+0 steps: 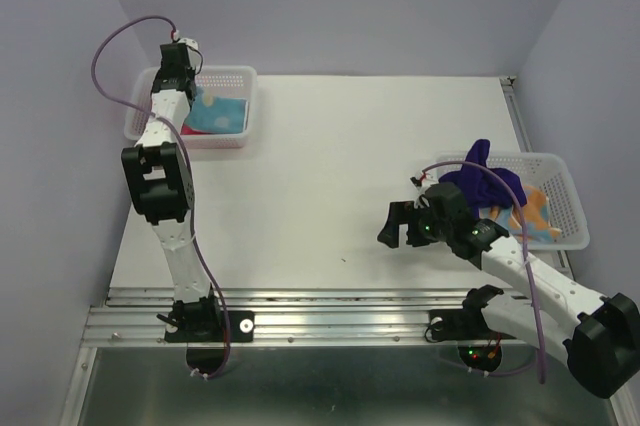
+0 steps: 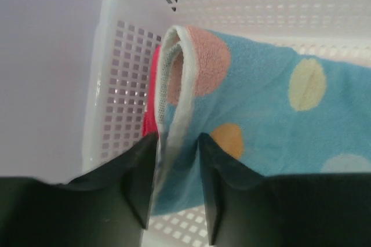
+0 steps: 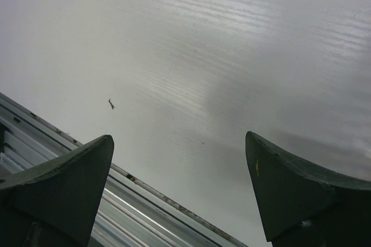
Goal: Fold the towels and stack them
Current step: Neatly place the folded towel into the bin, then grab crumpled towel
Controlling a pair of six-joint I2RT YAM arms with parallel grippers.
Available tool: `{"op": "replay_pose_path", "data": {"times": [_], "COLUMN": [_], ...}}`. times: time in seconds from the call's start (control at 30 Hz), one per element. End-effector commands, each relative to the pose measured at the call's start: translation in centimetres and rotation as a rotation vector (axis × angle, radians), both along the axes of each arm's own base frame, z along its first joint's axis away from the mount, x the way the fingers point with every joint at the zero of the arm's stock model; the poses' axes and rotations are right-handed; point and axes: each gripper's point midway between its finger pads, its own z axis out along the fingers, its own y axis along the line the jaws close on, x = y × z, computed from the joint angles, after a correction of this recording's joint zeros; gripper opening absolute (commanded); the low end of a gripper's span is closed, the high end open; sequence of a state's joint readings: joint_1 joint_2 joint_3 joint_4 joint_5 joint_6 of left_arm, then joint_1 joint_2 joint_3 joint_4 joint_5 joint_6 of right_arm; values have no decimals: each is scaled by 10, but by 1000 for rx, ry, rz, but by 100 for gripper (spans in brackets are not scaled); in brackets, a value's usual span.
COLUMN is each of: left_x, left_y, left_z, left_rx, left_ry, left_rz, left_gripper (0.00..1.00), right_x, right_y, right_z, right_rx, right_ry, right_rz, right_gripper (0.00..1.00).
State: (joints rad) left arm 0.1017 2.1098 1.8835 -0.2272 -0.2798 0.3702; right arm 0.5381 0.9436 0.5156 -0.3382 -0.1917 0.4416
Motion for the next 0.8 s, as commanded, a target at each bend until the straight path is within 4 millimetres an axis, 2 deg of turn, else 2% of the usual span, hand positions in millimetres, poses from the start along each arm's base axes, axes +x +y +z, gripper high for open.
{"op": "replay_pose_path", "data": {"times": [0.0,0.03,0.07,0.1,0.13,0.23,0.3,0.33,0.37,0.4,0.43,0.47,0.5,0.53,0.57,0.6,0.63,0.67,0.7,0.73,0.77], "left_x": [1,1,1,0,0,-2,-5,-5,-12,-15,-18,-27,-33,-35,-51,-58,-65,-83,-92,-104,-115], "left_y": [16,18,16,14,14,10,-3,-12,-21,-31,-41,-69,-83,-115,-132,-146,-162,-189,-200,-215,-229], "left_z": [26,27,34,39,44,80,114,128,150,162,164,187,193,173,191,187,181,163,153,117,106], "left_rx": [28,27,17,11,7,-33,-110,-162,-236,-295,-358,-497,-556,-624,-638,-645,-653,-633,-644,-692,-726], "left_ry": [-26,-26,-34,-40,-47,-126,-202,-240,-304,-340,-356,-411,-425,-391,-431,-437,-437,-420,-412,-364,-345], "left_rz": [62,75,80,75,74,85,67,36,38,22,3,-71,-112,-198,-229,-228,-222,-210,-201,-193,-219], "left_gripper": [64,70,81,99,99,99,99,99,99,99,99,99,99,99,99,99,99,99,99,99,99], "right_x": [15,17,18,19,20,29,39,46,54,60,65,72,76,78,81,85,85,90,94,94,99], "right_y": [4,3,3,2,1,-4,-10,-20,-25,-31,-47,-54,-65,-84,-93,-100,-110,-125,-134,-147,-167], "right_z": [28,30,33,36,37,51,62,65,76,83,86,101,107,111,118,130,133,136,148,148,144], "right_rx": [12,8,14,13,9,6,2,-35,-37,-53,-117,-118,-140,-199,-220,-227,-258,-299,-302,-335,-369], "right_ry": [-70,-77,-88,-95,-99,-133,-162,-184,-204,-219,-237,-264,-278,-296,-316,-341,-339,-340,-353,-346,-322], "right_rz": [-14,-24,-29,-35,-43,-101,-166,-228,-277,-325,-399,-463,-528,-610,-640,-681,-716,-779,-823,-867,-931], "right_gripper": [100,100,100,100,100,100,100,100,100,100,100,100,100,100,100,100,100,100,100,100,100]}}
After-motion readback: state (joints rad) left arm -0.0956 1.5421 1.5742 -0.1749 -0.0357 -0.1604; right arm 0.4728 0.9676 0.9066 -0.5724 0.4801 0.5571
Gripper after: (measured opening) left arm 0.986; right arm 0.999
